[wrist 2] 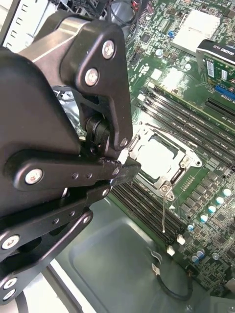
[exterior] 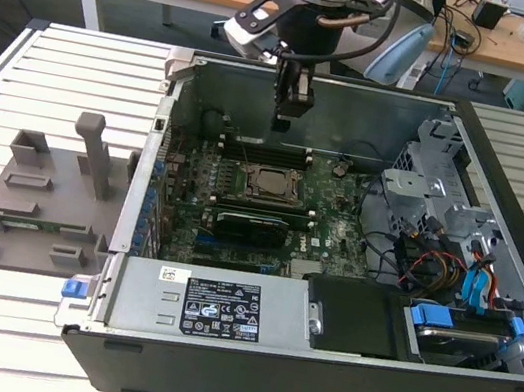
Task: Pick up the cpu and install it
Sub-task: 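Install the first cpu locking lever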
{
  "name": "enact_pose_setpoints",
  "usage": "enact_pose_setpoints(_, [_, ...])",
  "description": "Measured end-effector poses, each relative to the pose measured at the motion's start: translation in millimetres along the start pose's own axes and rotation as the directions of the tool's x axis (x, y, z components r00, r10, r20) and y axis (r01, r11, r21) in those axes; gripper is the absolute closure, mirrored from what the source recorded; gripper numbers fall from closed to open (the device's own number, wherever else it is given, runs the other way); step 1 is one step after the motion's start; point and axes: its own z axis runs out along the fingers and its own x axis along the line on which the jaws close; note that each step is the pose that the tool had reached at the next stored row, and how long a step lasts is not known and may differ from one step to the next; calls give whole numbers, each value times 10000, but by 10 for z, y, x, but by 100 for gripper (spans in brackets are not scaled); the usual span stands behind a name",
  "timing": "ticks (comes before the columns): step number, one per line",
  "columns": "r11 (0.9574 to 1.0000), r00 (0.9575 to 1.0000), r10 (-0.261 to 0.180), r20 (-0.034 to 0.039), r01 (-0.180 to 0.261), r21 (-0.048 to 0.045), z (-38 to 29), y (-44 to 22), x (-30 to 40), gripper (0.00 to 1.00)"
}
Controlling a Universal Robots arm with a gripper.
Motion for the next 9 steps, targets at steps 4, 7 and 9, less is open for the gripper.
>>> enact_pose_setpoints(4, [9998, 9998, -192, 7, 192, -10, 0, 0, 0, 89])
enact_pose_setpoints(7, [9989, 9989, -470, 17, 470, -25, 0, 0, 0, 89])
enact_pose_setpoints(9, [9979, 9979, -650, 23, 650, -33, 0, 0, 0, 89])
